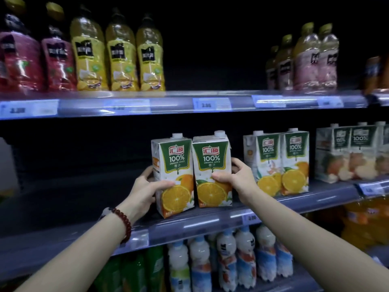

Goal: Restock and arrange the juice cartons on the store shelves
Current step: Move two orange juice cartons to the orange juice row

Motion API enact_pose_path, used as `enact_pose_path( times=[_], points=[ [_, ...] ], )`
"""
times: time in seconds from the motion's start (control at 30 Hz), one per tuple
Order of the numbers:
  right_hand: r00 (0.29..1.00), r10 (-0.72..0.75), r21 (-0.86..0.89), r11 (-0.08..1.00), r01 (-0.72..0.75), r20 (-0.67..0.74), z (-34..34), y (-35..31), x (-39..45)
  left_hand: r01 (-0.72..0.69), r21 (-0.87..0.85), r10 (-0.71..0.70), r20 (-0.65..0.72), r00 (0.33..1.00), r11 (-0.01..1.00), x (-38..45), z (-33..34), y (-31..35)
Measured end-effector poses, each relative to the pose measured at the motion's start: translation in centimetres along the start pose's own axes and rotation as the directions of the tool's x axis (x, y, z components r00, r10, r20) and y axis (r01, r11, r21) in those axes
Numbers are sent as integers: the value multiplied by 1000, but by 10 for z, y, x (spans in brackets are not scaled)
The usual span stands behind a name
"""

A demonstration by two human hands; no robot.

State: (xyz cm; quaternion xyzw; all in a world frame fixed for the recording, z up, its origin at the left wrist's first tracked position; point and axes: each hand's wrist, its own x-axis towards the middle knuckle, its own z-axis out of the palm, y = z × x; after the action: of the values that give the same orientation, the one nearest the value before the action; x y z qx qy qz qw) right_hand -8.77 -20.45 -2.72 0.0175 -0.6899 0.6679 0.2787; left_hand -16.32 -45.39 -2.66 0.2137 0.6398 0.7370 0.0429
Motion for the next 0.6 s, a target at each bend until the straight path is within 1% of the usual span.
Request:
enact_pose_path(
  times=[0.07,0.17,0.3,0.47,0.53,0.6],
  points=[
    [1000,8,12,1000,-8,-14,-16,1,5,-7,-2,7,8,1000,1000,5,13,-3],
    [1000,31,44,999,-31,2,-33,6,13,19,-5,-19,17,1000,1000,11,30,-9],
    [993,114,111,987,-116,26,-45,17,26,73,-29,-72,20,997,997,25,46,-16],
    [984,152,76,984,-159,88,-45,25,32,124,-40,-123,30,992,991,31,44,-21],
    [984,154,83,983,-161,85,-43,29,30,121,-57,-120,23,993,991,29,45,-24],
    [987,146,92,984,-152,68,-40,34,23,88,-74,-88,-1,996,993,25,49,-28]
  ],
)
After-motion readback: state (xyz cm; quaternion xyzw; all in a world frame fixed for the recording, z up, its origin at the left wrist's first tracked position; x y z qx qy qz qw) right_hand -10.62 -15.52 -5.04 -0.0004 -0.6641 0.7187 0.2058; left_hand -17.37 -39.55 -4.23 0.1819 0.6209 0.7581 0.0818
